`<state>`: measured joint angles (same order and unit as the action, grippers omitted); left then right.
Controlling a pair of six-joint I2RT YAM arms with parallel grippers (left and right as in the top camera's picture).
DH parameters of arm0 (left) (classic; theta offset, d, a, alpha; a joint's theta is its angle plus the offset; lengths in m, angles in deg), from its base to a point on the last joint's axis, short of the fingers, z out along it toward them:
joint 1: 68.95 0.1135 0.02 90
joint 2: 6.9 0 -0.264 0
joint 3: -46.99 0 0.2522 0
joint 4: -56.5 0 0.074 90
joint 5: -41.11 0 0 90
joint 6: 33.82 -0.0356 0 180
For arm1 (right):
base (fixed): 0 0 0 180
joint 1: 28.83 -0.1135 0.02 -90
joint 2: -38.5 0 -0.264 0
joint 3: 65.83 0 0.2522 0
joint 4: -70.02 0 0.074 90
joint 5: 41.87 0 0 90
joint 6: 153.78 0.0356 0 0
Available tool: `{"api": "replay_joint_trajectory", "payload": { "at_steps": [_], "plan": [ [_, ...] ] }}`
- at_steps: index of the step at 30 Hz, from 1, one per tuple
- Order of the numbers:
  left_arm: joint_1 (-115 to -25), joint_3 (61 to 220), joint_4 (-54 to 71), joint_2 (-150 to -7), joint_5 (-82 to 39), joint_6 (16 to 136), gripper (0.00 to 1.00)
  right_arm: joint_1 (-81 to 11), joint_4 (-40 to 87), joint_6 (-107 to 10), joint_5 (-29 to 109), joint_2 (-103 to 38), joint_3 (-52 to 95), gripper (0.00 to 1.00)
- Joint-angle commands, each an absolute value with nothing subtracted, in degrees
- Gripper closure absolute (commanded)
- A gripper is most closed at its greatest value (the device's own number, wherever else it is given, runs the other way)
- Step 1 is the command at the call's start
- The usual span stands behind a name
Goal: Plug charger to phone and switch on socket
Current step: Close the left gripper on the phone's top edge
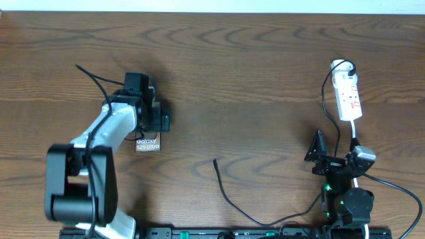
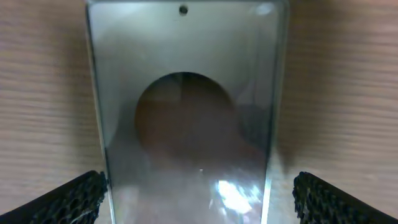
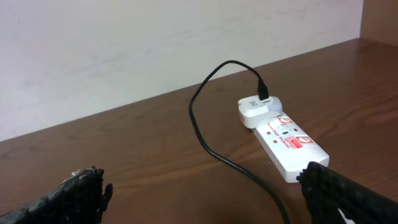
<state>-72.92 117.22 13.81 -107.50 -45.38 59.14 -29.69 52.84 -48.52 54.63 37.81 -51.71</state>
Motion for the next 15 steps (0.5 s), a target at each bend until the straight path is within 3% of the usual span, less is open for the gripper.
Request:
{"api": "replay_joint_trajectory", "payload": {
  "at_steps": [1,15],
  "plan": [
    [-72.83,116.41,14.86,-109.86,-46.76,59.90,0.02,-29.30,52.64,-49.26,55.46,38.19,-51.75,0.01],
    [-72.83,116.41,15.43,-110.58,-46.74,59.90,0.02,-29.30,52.64,-49.26,55.46,38.19,-51.75,0.01]
  ]
}}
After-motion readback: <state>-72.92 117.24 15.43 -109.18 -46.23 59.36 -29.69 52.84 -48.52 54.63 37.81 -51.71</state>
